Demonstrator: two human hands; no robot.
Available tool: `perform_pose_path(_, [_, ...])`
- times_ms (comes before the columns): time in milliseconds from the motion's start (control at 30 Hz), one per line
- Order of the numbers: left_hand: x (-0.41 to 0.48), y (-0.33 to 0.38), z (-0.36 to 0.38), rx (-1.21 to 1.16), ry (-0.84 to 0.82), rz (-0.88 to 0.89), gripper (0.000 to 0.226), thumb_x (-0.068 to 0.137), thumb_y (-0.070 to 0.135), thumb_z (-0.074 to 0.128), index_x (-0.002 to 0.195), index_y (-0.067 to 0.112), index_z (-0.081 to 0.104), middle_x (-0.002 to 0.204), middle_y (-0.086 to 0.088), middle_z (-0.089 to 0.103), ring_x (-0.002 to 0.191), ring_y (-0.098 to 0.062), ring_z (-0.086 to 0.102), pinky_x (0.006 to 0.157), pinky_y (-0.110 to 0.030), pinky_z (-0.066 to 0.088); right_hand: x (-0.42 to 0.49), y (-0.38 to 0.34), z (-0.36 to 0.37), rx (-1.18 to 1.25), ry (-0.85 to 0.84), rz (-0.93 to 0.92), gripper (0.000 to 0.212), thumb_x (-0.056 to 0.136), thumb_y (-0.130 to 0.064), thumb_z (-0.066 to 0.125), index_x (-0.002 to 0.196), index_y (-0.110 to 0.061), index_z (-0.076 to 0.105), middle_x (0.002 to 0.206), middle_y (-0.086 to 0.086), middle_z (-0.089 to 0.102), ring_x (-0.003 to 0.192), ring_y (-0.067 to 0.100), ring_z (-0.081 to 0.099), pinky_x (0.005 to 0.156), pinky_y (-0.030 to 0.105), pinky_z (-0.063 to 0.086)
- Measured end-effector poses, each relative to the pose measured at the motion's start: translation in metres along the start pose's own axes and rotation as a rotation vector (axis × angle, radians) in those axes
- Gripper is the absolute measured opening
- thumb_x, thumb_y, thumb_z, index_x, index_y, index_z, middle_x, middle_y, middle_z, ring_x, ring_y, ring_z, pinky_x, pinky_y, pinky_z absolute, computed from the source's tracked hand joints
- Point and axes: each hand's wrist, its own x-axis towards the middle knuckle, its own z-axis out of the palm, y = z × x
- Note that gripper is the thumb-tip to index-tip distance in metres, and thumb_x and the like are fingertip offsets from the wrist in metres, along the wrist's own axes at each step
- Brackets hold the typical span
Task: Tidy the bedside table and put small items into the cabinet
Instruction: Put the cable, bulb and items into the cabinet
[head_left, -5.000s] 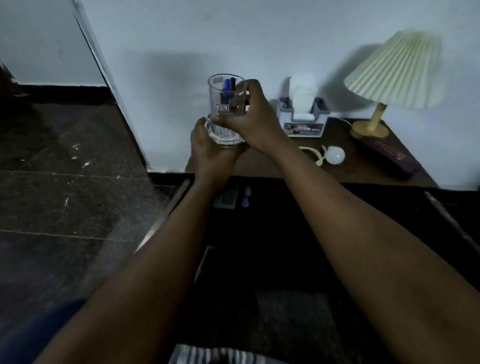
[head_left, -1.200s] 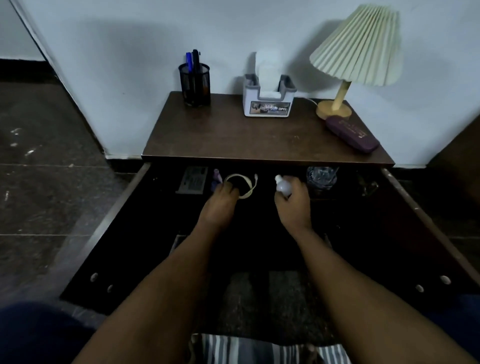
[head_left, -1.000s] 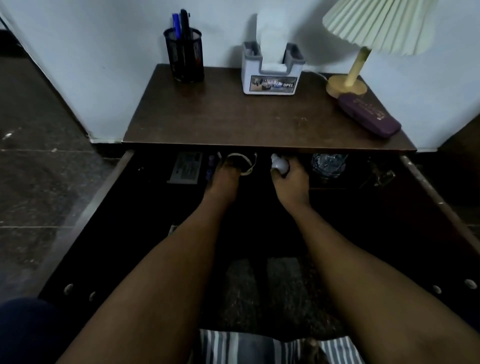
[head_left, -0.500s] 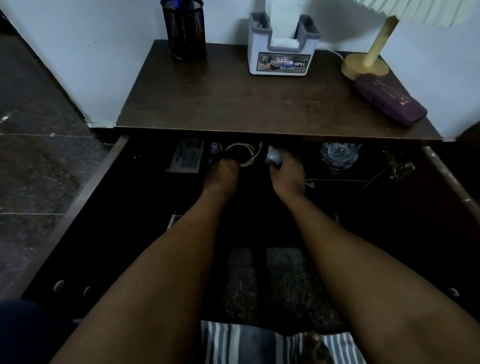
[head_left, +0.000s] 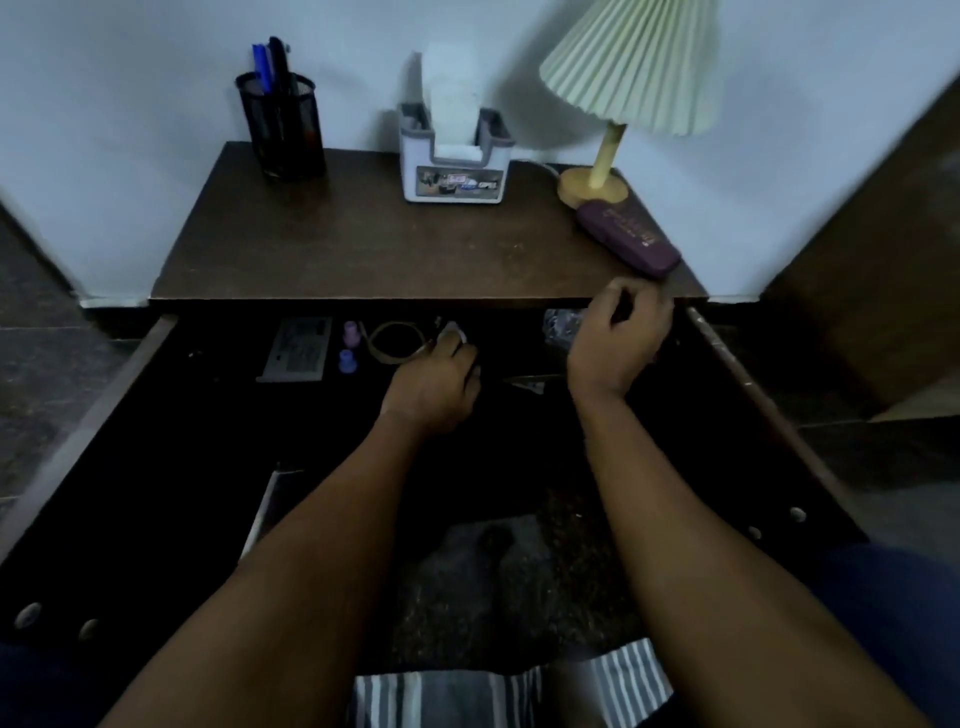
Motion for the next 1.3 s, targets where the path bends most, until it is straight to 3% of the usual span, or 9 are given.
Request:
perform_pose_path(67, [0.003,0.017,-0.004,0.004,0.008,0.085,0.028,0.098,0.030,0.052,0.110,0.007,0.063,0.123,-0.018,0.057,0.102,-0.044,0.064,0.063,-0.049,0.057,0.046,-0.004,-0.005,-0.190,-0.031,-0.060,0.032,0.083,-0.017,0.062,0.112,-0.003,0.066,0.114,0.025,0.059,0.105,0.041,0.056,0.094,0.045,0.045])
perform_pose_path(167, [0.006,0.032,-0.006,0.001,0.004,0.124,0.024,0.097,0.031,0.055,0.102,0.008,0.061,0.113,-0.014,0.056,0.081,-0.042,0.063,0.051,-0.045,0.051,0.096,0.000,-0.002,-0.547,-0.453,-0.009,0.075,0.085,-0.040,0.065,0.151,-0.017,0.038,0.149,0.020,0.041,0.135,0.043,0.039,0.109,0.055,0.036])
perform_pose_path(267, [0.005,0.037,-0.005,0.011,0.006,0.111,0.023,0.097,0.032,0.055,0.098,0.010,0.060,0.109,-0.012,0.057,0.078,-0.040,0.064,0.049,-0.042,0.046,0.116,0.008,-0.001,-0.785,-0.785,-0.069,0.071,0.093,-0.051,0.059,0.150,-0.014,0.038,0.148,0.019,0.047,0.136,0.043,0.040,0.109,0.054,0.031])
perform_pose_path(433, [-0.002,0.034,-0.001,-0.113,-0.010,-0.025,0.023,0.099,0.032,0.053,0.097,0.010,0.061,0.107,-0.012,0.060,0.087,-0.039,0.064,0.060,-0.043,0.051,0.067,0.002,-0.026,-0.464,-0.477,-0.120,0.047,0.090,-0.039,0.060,0.119,-0.003,0.062,0.118,0.023,0.062,0.115,0.043,0.053,0.098,0.047,0.042])
perform_pose_path(533, [0.004,0.040,-0.001,-0.486,-0.032,-0.377,0.026,0.100,0.032,0.052,0.102,0.011,0.067,0.098,-0.012,0.069,0.085,-0.035,0.066,0.070,-0.040,0.055,0.000,0.009,-0.062,-0.080,-0.334,-0.115,0.043,0.088,-0.029,0.063,0.123,-0.004,0.061,0.119,0.017,0.057,0.115,0.025,0.055,0.104,0.023,0.039])
perform_pose_path(667, [0.015,0.051,-0.008,-1.530,-0.159,-1.079,0.023,0.103,0.031,0.048,0.108,0.013,0.063,0.097,-0.010,0.068,0.078,-0.025,0.066,0.065,-0.033,0.052,-0.080,0.042,-0.099,0.000,-0.437,0.002,0.053,0.091,-0.032,0.056,0.133,0.000,0.057,0.126,0.017,0.052,0.117,0.025,0.054,0.103,0.016,0.035])
perform_pose_path(1000, [0.025,0.036,0.014,-1.645,-0.104,-0.880,0.058,0.096,-0.016,0.028,0.151,-0.003,0.040,0.155,-0.018,0.047,0.145,-0.030,0.043,0.112,-0.035,0.041,-0.068,0.063,-0.018,-0.427,-0.698,-0.017,0.054,0.096,-0.036,0.064,0.139,-0.004,0.057,0.124,0.024,0.056,0.114,0.043,0.057,0.097,0.045,0.049])
perform_pose_path(1167, [0.039,0.036,0.022,-1.604,-0.213,-0.891,0.065,0.089,-0.013,0.027,0.148,0.004,0.048,0.136,0.000,0.065,0.110,-0.015,0.061,0.071,-0.022,0.049,-0.063,0.070,0.028,-0.519,-0.882,0.054,0.064,0.094,-0.034,0.063,0.151,-0.010,0.048,0.146,0.025,0.047,0.133,0.045,0.046,0.112,0.043,0.041])
perform_pose_path(1300, [0.053,0.036,0.039,-1.592,-0.158,-0.843,0.063,0.087,-0.018,0.030,0.138,0.003,0.060,0.133,-0.007,0.065,0.122,-0.026,0.059,0.101,-0.035,0.051,-0.066,0.082,0.041,-0.400,-1.001,0.106,0.065,0.094,-0.023,0.061,0.155,-0.007,0.042,0.152,0.024,0.047,0.139,0.041,0.042,0.118,0.039,0.033])
